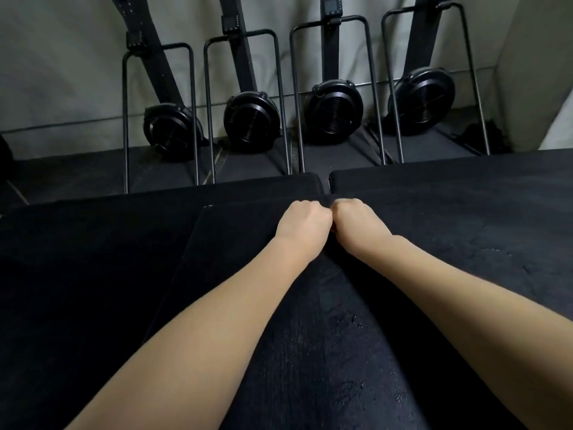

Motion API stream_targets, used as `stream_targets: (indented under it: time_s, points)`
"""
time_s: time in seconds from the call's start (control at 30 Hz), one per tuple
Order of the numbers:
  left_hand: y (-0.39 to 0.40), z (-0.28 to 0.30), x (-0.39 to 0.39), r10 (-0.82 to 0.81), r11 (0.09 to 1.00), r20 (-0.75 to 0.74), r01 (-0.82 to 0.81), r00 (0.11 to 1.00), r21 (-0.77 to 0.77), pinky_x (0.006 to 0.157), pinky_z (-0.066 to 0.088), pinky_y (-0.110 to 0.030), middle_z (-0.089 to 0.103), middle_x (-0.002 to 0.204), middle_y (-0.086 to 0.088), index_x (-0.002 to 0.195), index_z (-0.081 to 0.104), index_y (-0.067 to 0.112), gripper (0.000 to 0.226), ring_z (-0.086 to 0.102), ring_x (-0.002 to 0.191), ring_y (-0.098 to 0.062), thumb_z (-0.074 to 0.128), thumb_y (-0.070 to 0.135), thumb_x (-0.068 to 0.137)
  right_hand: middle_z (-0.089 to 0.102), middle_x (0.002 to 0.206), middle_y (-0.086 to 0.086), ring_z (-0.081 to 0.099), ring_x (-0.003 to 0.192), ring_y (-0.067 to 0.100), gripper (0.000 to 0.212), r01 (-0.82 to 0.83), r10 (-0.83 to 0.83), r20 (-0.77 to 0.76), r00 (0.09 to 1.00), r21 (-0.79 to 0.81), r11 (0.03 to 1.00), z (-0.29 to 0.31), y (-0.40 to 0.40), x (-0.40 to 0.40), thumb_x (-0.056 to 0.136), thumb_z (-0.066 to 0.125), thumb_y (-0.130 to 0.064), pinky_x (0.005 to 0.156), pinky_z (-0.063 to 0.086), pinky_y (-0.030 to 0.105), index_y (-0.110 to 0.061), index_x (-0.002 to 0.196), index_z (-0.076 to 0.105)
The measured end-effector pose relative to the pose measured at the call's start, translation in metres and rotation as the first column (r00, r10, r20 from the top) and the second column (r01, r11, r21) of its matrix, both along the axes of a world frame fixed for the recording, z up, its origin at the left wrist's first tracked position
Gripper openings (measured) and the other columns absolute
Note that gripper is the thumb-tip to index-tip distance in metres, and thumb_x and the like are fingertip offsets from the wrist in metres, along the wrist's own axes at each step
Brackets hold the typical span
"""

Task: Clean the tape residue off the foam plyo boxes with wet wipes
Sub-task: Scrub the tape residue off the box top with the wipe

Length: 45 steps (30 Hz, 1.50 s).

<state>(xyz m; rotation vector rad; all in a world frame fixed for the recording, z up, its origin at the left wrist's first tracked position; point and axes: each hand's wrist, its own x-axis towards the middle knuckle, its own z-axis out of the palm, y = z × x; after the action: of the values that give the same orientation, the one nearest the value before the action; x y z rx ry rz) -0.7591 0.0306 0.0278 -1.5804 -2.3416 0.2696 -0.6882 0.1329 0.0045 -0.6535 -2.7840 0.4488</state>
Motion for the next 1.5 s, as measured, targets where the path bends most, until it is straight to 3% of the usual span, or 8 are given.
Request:
stream_targets:
  time_s: [0.23, 0.33, 0.5, 0.63, 0.87, 1.1, 1.3, 1.5]
  points:
    - [0.001, -0.004, -0.007, 0.151, 0.977, 0.148, -0.17, 0.977, 0.127, 0.066, 0.037, -0.032, 0.066, 0.1, -0.009, 0.103, 0.066, 0.013, 0.02, 0.061, 0.09, -0.028, 0.054, 0.003, 0.09, 0.045, 0.072, 0.003, 0.047, 0.069, 0.027, 0.024, 0.013, -0.014, -0.018, 1.0, -0.079, 0.997, -0.009, 0.017, -0.012, 0.092, 0.062, -0.024, 0.052, 0.027, 0.03, -0.007, 0.075, 0.064]
    - [-0.013, -0.001, 0.008, 0.164, 0.975, 0.217, -0.191, 0.962, 0.109, 0.066, 0.038, -0.032, 0.062, 0.092, -0.009, 0.1, 0.066, 0.011, 0.019, 0.057, 0.084, -0.027, 0.054, 0.003, 0.089, 0.061, 0.082, 0.005, 0.056, 0.074, 0.026, 0.032, -0.04, 0.038, -0.023, 0.999, -0.112, 0.993, -0.013, 0.012, 0.004, 0.092, 0.067, -0.04, 0.06, 0.041, 0.032, -0.009, 0.09, 0.075]
    - [-0.049, 0.006, 0.053, 0.08, 0.993, 0.204, -0.096, 0.976, 0.071, 0.066, 0.036, -0.031, 0.05, 0.082, -0.006, 0.083, 0.05, 0.014, 0.014, 0.047, 0.078, -0.022, 0.049, 0.001, 0.088, 0.066, 0.086, 0.004, 0.063, 0.078, 0.025, 0.037, -0.084, 0.079, -0.045, 0.996, -0.122, 0.989, -0.017, -0.013, 0.055, 0.09, 0.069, -0.044, 0.069, 0.053, 0.039, -0.008, 0.086, 0.074]
    - [-0.075, -0.005, 0.077, -0.009, 1.0, 0.151, 0.006, 0.988, 0.022, 0.061, 0.031, -0.031, 0.037, 0.066, 0.004, 0.104, 0.066, 0.022, 0.033, 0.047, 0.073, -0.02, 0.047, 0.002, 0.086, 0.061, 0.086, 0.004, 0.06, 0.075, 0.024, 0.026, -0.198, 0.197, -0.066, 0.978, -0.011, 0.98, -0.023, -0.035, 0.098, 0.095, 0.065, -0.036, 0.065, 0.052, 0.038, -0.012, 0.087, 0.076]
    - [-0.054, 0.014, 0.067, 0.021, 1.0, 0.096, -0.022, 0.995, 0.013, 0.07, 0.038, -0.032, 0.063, 0.101, -0.011, 0.095, 0.061, 0.01, 0.015, 0.061, 0.096, -0.029, 0.049, 0.002, 0.093, 0.06, 0.088, 0.006, 0.059, 0.08, 0.025, 0.064, -0.183, 0.184, -0.034, 0.982, 0.02, 0.983, -0.013, -0.029, 0.076, 0.083, 0.03, -0.056, 0.067, 0.05, 0.037, -0.007, 0.087, 0.072]
    - [-0.035, 0.001, 0.033, 0.067, 0.997, 0.211, -0.072, 0.975, 0.016, 0.065, 0.036, -0.033, 0.044, 0.077, -0.003, 0.08, 0.048, 0.018, 0.016, 0.055, 0.082, -0.025, 0.049, 0.004, 0.088, 0.061, 0.086, 0.012, 0.06, 0.075, 0.033, 0.016, -0.199, 0.204, -0.055, 0.977, 0.085, 0.976, -0.018, -0.013, 0.055, 0.093, 0.063, -0.012, 0.064, 0.052, 0.041, -0.007, 0.083, 0.074]
    - [-0.073, 0.0, 0.081, 0.091, 0.996, 0.2, -0.091, 0.976, -0.012, 0.066, 0.037, -0.031, 0.046, 0.078, -0.003, 0.069, 0.036, 0.015, 0.027, 0.058, 0.086, -0.024, 0.049, 0.001, 0.089, 0.06, 0.09, 0.011, 0.059, 0.078, 0.03, 0.028, -0.215, 0.216, -0.022, 0.976, 0.043, 0.976, -0.013, -0.052, 0.099, 0.101, 0.057, -0.03, 0.069, 0.051, 0.039, -0.01, 0.093, 0.075]
    - [-0.142, 0.009, 0.175, 0.121, 0.991, 0.27, -0.13, 0.955, 0.016, 0.073, 0.041, -0.031, 0.063, 0.093, -0.007, 0.086, 0.058, 0.011, 0.015, 0.059, 0.092, -0.025, 0.048, 0.0, 0.089, 0.06, 0.09, 0.008, 0.06, 0.077, 0.028, 0.026, -0.202, 0.201, -0.031, 0.979, -0.004, 0.979, -0.013, -0.113, 0.187, 0.098, 0.06, -0.028, 0.067, 0.053, 0.041, -0.009, 0.088, 0.075]
